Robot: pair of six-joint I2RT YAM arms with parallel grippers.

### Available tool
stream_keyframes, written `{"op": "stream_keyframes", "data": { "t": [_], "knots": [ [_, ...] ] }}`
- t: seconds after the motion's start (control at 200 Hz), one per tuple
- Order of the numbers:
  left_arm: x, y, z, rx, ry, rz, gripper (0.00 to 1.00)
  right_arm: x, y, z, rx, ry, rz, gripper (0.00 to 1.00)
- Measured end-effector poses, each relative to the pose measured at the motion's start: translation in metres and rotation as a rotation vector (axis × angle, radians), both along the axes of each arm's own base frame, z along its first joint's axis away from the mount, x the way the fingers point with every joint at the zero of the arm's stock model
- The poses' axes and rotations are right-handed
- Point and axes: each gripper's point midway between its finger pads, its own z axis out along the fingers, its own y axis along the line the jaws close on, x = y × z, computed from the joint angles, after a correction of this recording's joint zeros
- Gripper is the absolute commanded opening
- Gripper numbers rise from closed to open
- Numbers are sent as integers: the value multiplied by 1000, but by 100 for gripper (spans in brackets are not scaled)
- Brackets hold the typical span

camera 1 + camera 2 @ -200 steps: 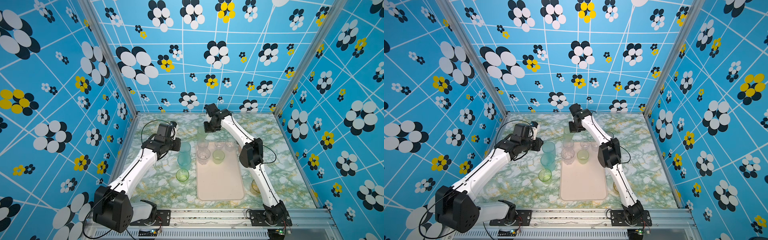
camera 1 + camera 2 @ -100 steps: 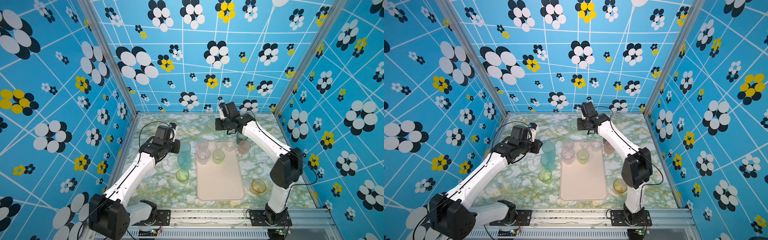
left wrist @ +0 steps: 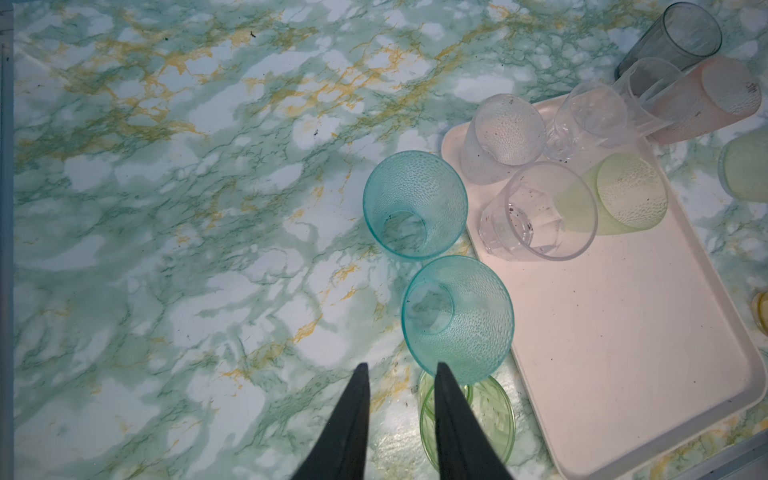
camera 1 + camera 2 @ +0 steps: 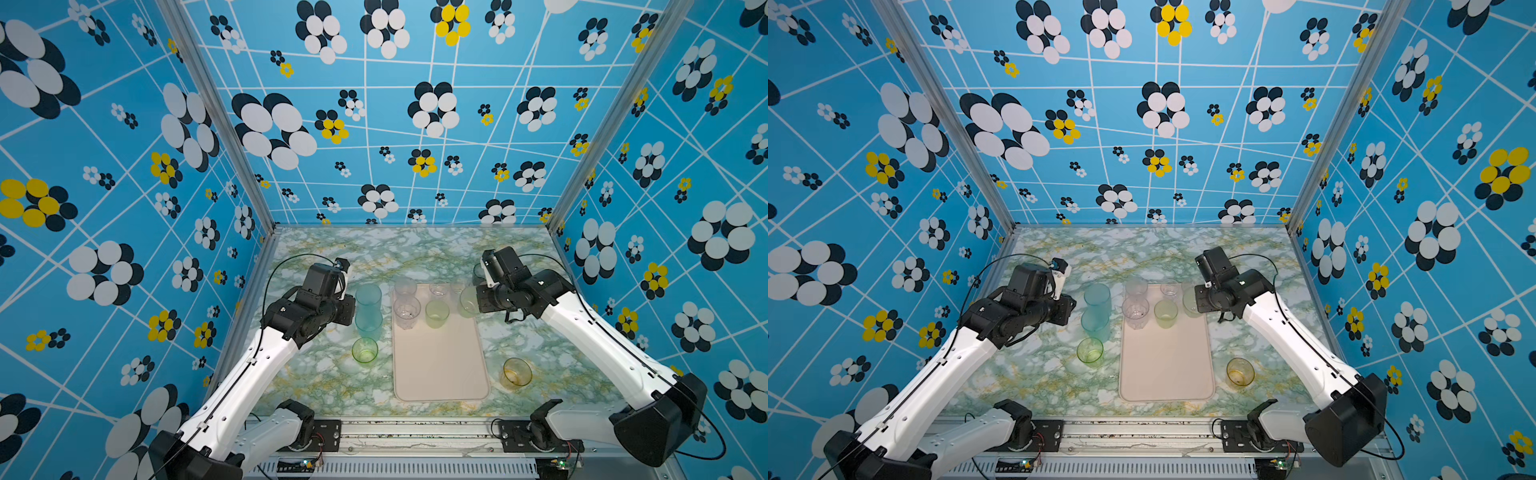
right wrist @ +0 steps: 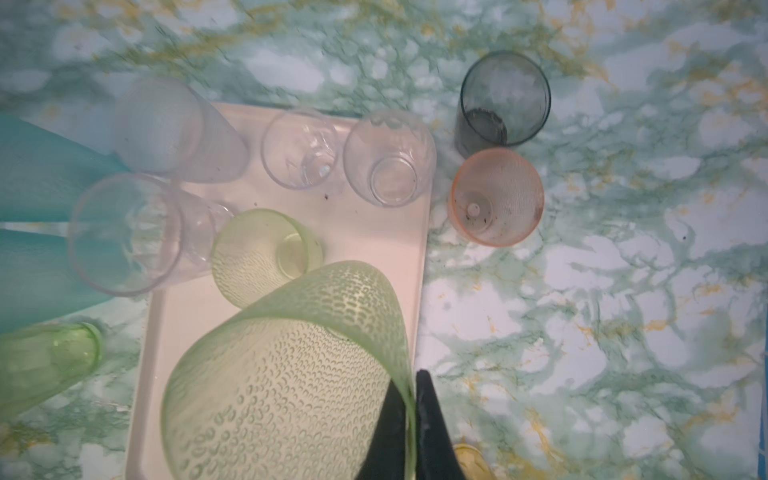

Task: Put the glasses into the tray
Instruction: 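Lower the second green glass onto the tray beside the first green glass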

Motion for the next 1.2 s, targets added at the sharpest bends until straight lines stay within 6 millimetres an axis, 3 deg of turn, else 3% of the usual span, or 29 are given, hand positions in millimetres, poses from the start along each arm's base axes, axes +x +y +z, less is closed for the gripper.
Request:
{"op": "stream_keyframes", "data": {
  "t": [0.175,0.505,0.715,1.2],
  "knots": [
    [-10,4,-9,6,47,16,31,-9,-7,-34,-35,90,-21,3],
    [-21,9,-27,14,120,45,34,28,-11,-63,4,112,-91,3],
    [-22,10,-32,12,146,64,34,35,-5,-81,24,153,-78,2],
    [-27,11,-54,28,218,85,36,41,1,-91,35,165,-66,8]
  ]
}}
